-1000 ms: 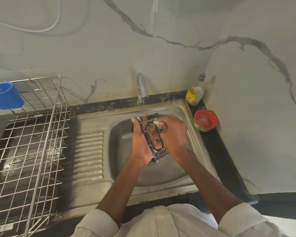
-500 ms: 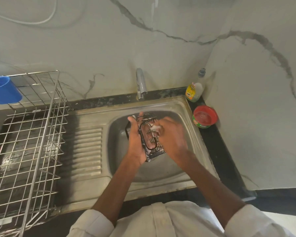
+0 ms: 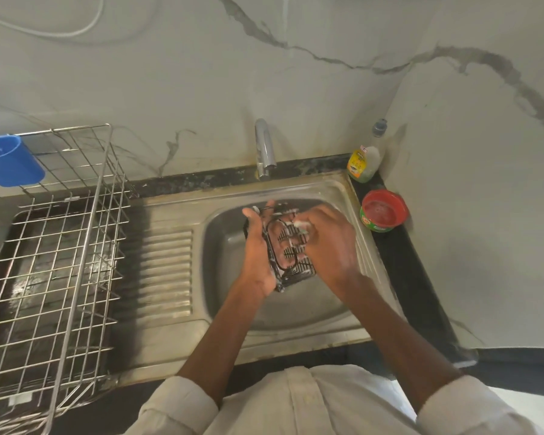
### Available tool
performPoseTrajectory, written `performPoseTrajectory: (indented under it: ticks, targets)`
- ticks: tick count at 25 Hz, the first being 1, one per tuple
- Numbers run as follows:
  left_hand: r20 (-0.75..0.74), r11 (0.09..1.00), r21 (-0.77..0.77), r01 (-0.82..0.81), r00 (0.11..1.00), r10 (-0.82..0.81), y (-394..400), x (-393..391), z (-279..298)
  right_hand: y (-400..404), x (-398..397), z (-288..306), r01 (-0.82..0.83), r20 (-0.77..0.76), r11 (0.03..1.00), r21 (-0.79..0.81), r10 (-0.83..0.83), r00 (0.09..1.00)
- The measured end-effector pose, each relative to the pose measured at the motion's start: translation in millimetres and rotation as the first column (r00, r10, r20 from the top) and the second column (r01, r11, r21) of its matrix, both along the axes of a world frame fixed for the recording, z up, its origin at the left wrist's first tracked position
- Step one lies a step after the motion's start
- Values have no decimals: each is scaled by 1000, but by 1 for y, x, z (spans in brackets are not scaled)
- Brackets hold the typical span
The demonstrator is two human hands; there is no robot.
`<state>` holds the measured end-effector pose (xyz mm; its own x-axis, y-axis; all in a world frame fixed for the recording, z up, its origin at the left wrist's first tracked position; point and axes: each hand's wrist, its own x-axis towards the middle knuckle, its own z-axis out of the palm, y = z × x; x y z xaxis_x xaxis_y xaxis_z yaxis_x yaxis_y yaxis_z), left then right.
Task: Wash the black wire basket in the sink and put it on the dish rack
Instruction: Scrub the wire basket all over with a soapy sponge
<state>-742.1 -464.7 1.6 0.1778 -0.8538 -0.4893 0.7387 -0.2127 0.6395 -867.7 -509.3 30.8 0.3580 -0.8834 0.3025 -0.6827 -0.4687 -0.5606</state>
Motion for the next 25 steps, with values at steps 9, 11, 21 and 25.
performPoseTrajectory:
  ticks: [9,11,21,25]
  targets:
    - [-27,958,188,-215,974,223,3,5,-3,35,-18,-10,32,108,999,2,-32,994]
    - [-68,943,181,-277,954,293,4,11,-2,40,-15,-8,94,190,992,79,-107,976]
    - [44,987,114,-115,993,111,15,-8,15,23,7,7,250,279,955,158,-286,917]
    - [-58,989,93,-111,991,117,6,3,15,23,15,4,107,270,988,107,-133,954]
